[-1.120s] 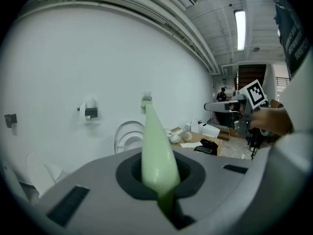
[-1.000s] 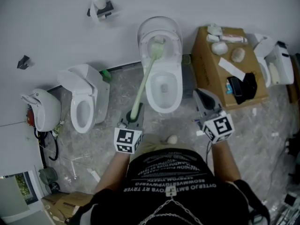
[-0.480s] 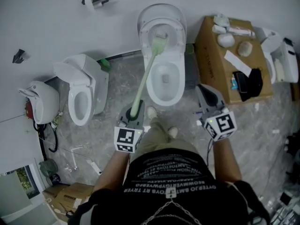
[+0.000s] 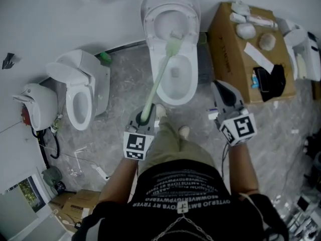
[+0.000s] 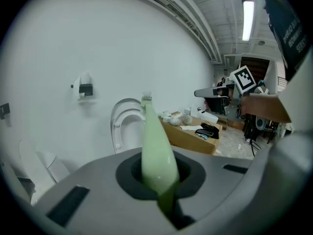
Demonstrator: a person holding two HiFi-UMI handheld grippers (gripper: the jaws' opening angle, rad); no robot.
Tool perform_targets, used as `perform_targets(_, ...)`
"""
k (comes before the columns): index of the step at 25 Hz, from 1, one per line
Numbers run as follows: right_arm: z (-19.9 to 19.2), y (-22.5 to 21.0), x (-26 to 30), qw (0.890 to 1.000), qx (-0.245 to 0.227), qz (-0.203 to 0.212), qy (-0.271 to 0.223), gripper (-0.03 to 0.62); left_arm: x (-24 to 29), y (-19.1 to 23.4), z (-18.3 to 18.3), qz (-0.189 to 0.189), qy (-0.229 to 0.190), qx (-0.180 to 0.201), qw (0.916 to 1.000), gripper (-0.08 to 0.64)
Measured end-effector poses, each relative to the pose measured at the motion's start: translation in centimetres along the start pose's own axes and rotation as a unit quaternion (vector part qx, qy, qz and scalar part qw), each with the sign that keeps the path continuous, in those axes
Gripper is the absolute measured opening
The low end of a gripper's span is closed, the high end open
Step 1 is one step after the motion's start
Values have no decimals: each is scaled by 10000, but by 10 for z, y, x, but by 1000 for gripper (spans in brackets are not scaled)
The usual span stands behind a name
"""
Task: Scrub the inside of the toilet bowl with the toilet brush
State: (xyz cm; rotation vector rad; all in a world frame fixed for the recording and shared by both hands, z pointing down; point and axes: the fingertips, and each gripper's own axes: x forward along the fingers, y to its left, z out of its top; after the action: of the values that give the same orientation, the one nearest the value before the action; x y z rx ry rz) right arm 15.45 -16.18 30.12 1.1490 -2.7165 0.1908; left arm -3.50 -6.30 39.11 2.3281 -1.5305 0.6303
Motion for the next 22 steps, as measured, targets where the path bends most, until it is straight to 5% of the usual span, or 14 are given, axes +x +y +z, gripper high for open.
perform_targets(22,-60,-5,74,9988,442,17,196,3,96,15,-114,-356,857,-47,9957,2)
